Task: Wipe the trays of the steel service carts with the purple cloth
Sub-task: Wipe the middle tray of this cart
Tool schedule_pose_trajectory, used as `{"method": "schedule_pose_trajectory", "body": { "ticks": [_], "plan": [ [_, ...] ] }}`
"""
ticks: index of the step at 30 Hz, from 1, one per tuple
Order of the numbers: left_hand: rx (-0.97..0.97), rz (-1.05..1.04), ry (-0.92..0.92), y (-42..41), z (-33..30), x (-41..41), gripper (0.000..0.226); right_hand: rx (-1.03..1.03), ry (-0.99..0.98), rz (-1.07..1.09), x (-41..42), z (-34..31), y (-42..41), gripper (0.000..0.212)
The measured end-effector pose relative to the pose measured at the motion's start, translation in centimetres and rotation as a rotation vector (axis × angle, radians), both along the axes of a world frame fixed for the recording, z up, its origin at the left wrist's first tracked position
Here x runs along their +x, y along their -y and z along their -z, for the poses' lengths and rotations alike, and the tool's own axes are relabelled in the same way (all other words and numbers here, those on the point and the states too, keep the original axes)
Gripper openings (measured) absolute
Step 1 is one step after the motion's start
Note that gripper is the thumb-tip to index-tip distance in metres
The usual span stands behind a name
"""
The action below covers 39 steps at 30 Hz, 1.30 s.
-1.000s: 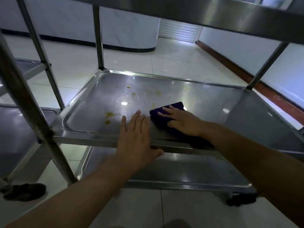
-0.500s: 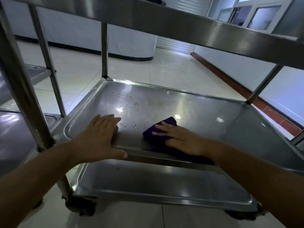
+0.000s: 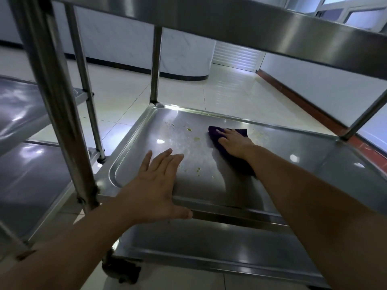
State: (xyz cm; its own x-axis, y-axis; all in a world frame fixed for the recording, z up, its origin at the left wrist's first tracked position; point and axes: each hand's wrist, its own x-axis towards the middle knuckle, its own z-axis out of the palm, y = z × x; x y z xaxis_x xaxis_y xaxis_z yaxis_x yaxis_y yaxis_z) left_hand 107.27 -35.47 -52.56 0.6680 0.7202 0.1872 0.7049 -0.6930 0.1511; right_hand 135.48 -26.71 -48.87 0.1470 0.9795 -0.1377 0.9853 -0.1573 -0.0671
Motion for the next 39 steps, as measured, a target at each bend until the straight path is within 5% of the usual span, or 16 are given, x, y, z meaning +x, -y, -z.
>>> {"method": "schedule_pose_trajectory", "body": {
  "ticks": [20, 28, 39],
  "plan": [
    [0.171, -0.192, 0.145, 2.6, 1.0, -0.6, 0.113, -0.164, -0.277, -0.65, -5.3, 0.7, 14.8, 0.044],
    [0.153, -0.09, 0.425, 2.7, 1.9, -4.1, 0.045, -0.04, -0.276, -0.518, -5.7, 0.5, 7.7, 0.047],
    [0.264, 0.034, 0.465, 2.1, 3.5, -5.6, 0.026, 0.084, -0.094, -0.102, -8.4, -0.5, -2.4, 0.048]
  ]
}}
